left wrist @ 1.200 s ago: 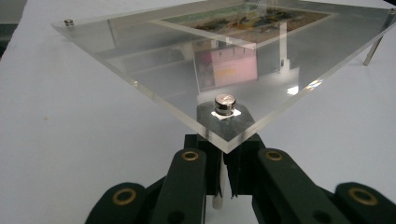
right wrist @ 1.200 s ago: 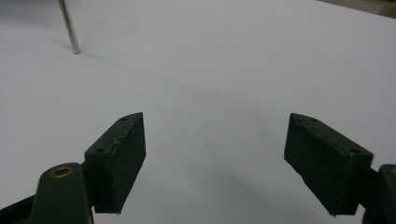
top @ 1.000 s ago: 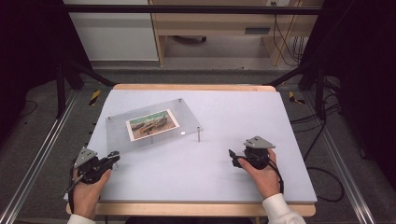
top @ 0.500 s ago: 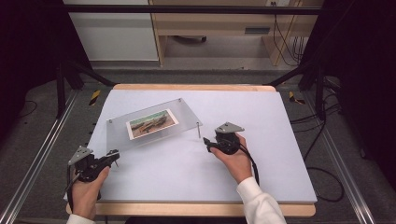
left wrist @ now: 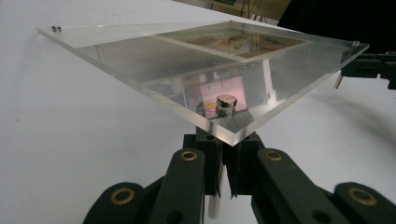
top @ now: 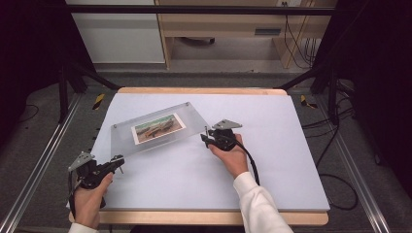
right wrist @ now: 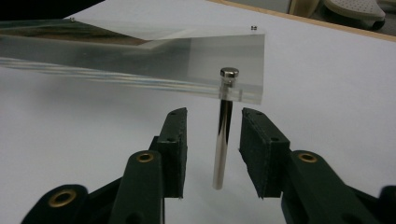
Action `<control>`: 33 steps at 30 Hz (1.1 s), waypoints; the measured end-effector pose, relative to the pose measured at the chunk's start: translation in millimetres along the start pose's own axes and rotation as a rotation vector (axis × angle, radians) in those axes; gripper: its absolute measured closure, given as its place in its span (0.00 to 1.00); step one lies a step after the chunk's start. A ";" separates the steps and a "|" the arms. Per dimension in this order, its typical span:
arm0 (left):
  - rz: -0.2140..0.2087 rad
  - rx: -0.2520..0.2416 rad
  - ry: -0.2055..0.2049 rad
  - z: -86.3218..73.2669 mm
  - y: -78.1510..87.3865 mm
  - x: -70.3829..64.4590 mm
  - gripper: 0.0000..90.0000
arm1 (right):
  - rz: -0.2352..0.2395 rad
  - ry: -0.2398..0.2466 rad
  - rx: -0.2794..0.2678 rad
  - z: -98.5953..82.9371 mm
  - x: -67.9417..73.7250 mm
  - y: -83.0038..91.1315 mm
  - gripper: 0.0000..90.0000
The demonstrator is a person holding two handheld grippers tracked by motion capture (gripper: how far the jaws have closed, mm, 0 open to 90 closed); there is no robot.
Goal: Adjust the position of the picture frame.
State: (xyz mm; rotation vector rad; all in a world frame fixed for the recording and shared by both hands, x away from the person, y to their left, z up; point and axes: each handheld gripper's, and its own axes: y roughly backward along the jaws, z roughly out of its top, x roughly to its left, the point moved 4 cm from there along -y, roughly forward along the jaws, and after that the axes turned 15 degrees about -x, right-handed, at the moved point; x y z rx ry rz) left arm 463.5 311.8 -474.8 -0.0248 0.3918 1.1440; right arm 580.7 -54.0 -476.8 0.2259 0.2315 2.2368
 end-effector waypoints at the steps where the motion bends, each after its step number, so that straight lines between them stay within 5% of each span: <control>1: 0.000 0.001 0.000 -0.1 0.0 -0.1 0.93 | 0.002 0.002 0.000 0.5 -0.2 -1.6 0.72; 14: 0.004 -0.001 -0.007 -0.1 0.2 -0.5 0.93 | 0.015 -0.045 -0.065 5.5 -6.9 -8.5 0.94; 31: 0.035 -0.042 -0.034 2.1 0.1 2.1 0.84 | 0.019 -0.046 -0.047 11.5 -6.1 -9.5 0.95; 33: 0.031 -0.041 -0.042 2.7 0.3 1.0 0.89 | 0.022 -0.044 -0.044 11.6 -6.0 -9.5 0.95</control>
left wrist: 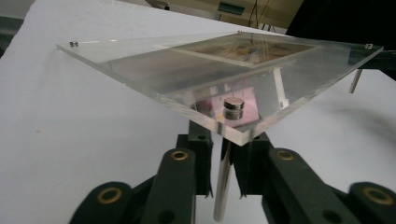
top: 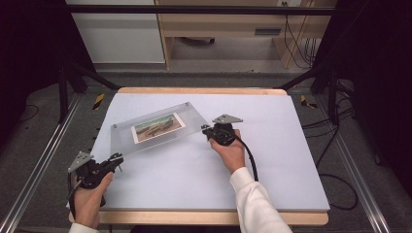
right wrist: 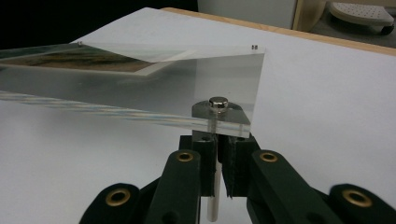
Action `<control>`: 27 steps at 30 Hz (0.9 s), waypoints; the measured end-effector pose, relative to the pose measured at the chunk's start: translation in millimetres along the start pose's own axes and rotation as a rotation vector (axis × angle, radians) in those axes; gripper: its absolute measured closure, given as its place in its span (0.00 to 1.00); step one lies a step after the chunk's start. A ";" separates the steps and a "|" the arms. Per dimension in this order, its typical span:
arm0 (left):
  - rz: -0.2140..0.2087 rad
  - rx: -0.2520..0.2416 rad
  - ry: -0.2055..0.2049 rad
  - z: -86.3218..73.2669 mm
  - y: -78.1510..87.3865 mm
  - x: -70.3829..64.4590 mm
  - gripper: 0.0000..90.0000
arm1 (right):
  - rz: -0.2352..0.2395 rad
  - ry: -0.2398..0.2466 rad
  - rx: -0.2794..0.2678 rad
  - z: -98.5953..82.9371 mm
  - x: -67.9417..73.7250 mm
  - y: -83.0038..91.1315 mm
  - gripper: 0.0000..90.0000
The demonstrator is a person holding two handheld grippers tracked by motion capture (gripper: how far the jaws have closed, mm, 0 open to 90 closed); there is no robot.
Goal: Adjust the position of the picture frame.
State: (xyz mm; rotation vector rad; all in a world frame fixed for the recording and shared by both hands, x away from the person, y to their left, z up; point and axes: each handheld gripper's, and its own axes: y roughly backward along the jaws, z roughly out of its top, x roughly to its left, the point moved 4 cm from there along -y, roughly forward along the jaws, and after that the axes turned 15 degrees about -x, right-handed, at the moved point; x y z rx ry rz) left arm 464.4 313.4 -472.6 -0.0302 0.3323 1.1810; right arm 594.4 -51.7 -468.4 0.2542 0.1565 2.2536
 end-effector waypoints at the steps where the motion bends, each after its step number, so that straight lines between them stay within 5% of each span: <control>1: -0.002 0.003 -0.004 0.3 0.0 -0.8 0.92 | 0.002 0.002 0.000 -0.1 0.1 -0.3 0.95; 9: 0.003 0.018 -0.036 2.5 0.0 -1.5 0.94 | -0.017 -0.006 -0.008 1.1 -0.5 -1.8 0.89; 15: 0.003 0.029 -0.045 3.8 0.4 -1.5 0.94 | -0.007 0.008 -0.008 2.8 1.8 -3.2 0.95; 27: -0.020 -0.029 -0.050 20.6 9.8 -9.3 0.93 | 0.001 0.024 -0.038 18.1 8.1 10.4 0.95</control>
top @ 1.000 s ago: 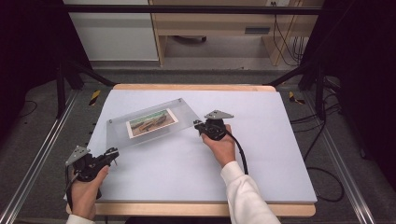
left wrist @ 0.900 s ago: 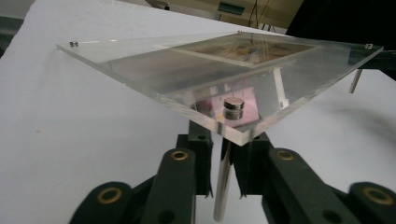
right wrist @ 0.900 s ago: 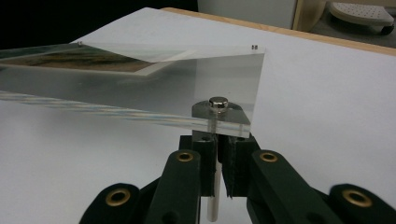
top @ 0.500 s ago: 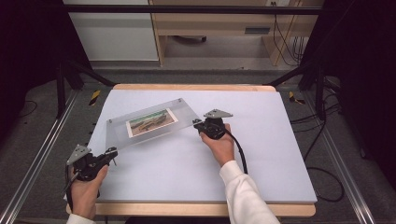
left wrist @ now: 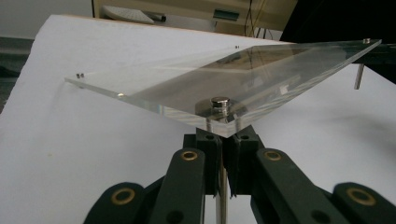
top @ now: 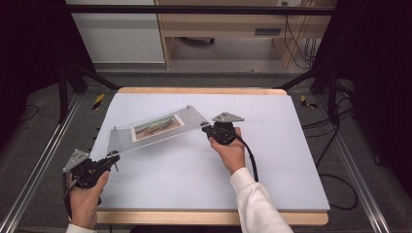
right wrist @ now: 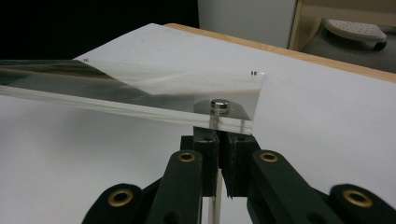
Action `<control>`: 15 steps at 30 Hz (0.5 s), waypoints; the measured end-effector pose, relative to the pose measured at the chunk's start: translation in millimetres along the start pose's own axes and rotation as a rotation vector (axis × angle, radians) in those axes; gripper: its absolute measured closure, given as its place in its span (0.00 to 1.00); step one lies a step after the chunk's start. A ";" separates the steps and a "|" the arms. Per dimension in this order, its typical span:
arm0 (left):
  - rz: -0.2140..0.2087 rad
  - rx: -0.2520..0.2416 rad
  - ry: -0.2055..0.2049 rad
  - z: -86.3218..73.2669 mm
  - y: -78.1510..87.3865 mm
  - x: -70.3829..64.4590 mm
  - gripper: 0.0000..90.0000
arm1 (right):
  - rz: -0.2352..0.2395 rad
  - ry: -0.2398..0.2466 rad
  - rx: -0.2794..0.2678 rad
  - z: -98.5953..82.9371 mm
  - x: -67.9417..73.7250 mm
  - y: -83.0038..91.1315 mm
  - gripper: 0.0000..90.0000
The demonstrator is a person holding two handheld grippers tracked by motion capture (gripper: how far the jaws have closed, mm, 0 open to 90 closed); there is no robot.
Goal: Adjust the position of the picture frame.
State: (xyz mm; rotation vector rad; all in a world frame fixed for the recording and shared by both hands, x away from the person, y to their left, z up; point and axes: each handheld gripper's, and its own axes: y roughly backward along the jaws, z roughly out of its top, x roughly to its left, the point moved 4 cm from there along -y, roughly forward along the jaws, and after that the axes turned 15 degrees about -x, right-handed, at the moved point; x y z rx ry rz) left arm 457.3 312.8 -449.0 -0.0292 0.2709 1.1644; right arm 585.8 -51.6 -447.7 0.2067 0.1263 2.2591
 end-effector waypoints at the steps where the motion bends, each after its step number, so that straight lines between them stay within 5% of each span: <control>1: -0.005 -0.003 -0.008 2.1 0.4 -2.3 0.93 | 0.003 0.005 -0.002 2.0 -0.4 2.9 0.95; 7: -0.046 -0.009 -0.025 11.3 -3.3 -17.4 0.92 | -0.018 -0.007 -0.006 11.7 -5.5 21.9 0.95; 15: -0.107 -0.002 -0.049 23.2 -27.9 -38.2 0.92 | -0.074 -0.010 -0.026 19.9 -21.9 57.5 0.95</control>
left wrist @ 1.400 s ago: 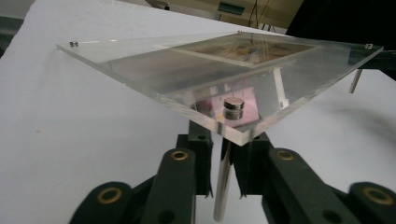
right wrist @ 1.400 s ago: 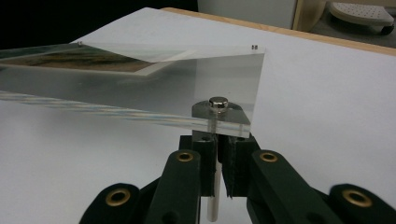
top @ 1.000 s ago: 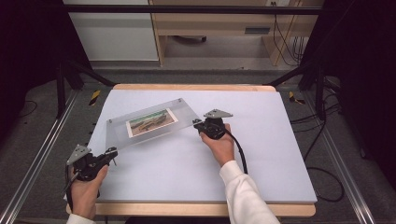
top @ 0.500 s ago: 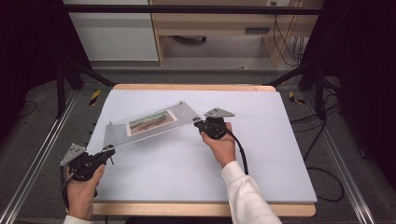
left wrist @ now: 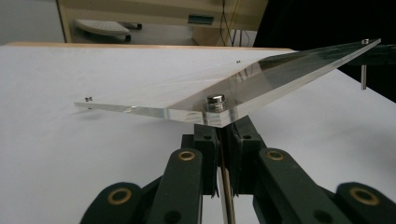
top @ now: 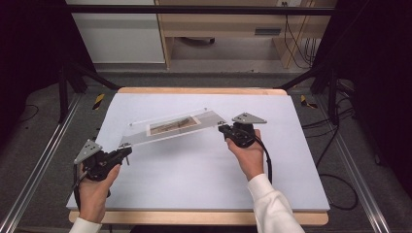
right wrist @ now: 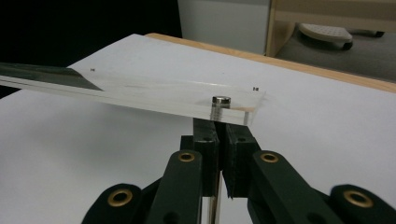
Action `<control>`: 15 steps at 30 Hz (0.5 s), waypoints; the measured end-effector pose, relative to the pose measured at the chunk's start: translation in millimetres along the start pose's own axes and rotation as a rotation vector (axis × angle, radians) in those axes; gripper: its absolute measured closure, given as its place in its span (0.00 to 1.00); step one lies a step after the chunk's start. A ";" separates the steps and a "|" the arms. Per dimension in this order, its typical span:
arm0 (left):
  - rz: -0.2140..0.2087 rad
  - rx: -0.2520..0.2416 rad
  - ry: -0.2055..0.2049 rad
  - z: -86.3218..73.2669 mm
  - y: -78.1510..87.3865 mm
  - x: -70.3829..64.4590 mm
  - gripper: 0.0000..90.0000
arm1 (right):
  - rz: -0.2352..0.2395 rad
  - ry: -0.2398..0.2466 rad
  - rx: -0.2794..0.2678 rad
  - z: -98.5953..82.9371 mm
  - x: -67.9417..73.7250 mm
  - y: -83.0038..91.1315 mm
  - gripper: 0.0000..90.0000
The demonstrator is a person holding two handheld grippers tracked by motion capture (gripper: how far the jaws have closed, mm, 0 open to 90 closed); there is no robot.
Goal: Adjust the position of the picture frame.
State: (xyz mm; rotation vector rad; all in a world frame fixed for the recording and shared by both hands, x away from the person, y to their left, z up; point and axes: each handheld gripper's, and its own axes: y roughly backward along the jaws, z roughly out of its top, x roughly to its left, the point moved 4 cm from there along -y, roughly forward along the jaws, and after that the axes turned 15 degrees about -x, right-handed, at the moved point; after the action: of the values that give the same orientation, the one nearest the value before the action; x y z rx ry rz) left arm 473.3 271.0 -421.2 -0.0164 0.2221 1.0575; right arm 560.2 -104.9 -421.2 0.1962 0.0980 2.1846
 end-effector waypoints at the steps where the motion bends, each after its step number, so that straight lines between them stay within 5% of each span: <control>1: -0.010 -0.002 -0.005 2.3 -4.2 -2.4 0.92 | -0.007 -0.005 -0.003 1.4 -2.5 4.9 0.95; 15: -0.137 -0.002 -0.044 18.7 -69.2 -34.2 0.92 | -0.141 -0.017 -0.042 11.6 -43.4 61.5 0.94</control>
State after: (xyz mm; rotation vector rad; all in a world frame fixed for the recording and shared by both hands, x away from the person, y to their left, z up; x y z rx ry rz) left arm 520.3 209.6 -402.9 -0.0102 0.1771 0.9209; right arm 537.9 -176.0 -405.6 0.1783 0.0545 2.0428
